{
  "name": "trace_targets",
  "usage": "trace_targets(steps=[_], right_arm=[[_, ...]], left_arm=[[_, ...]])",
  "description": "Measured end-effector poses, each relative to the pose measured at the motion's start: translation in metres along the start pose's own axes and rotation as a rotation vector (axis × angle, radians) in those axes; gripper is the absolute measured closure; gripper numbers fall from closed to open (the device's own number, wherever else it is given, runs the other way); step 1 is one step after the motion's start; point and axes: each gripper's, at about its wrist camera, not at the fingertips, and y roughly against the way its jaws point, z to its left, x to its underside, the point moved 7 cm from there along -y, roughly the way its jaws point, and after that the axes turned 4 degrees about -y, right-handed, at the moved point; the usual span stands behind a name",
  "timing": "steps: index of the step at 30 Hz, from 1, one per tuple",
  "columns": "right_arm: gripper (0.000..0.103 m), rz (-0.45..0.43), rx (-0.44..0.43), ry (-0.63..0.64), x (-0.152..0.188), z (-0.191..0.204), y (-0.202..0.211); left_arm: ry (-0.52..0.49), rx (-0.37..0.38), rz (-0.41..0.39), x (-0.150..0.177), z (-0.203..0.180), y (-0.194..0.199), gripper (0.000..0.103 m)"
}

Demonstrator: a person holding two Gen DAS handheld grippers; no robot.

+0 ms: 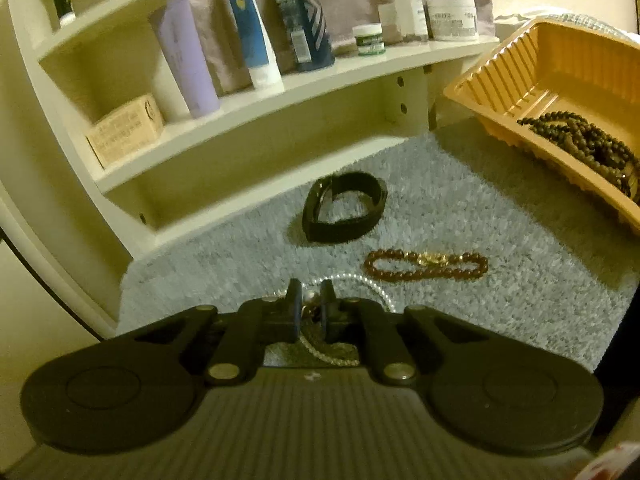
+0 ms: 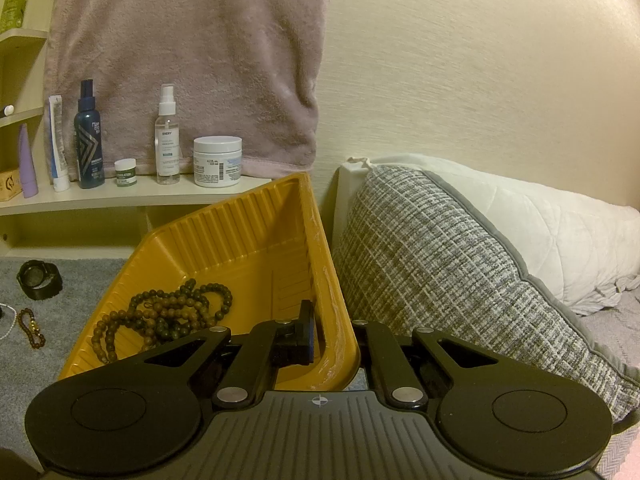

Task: Organize jewelry

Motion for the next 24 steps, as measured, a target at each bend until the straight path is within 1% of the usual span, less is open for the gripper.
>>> trace_targets(steps=[3,8,15,24], right_arm=[[0.097,0.0,0.0,0.0,0.0,0.0,0.0],[0.097,-0.002,-0.001,-0.002,0.0,0.0,0.0],[0.097,-0.001,-0.003,-0.002,0.0,0.0,0.0],[0.097,-0.002,-0.002,-0.002,0.0,0.0,0.001]], left_arm=[[-0.006,-0.003,-0.021,-0.006,-0.002,0.006,0.095],[-0.004,0.02,-0.058,-0.021,-0.012,0.017,0.095],[0.006,0.104,-0.103,-0.047,-0.042,0.026,0.095],[0.024,0.211,-0.124,-0.071,-0.086,0.029,0.095]])
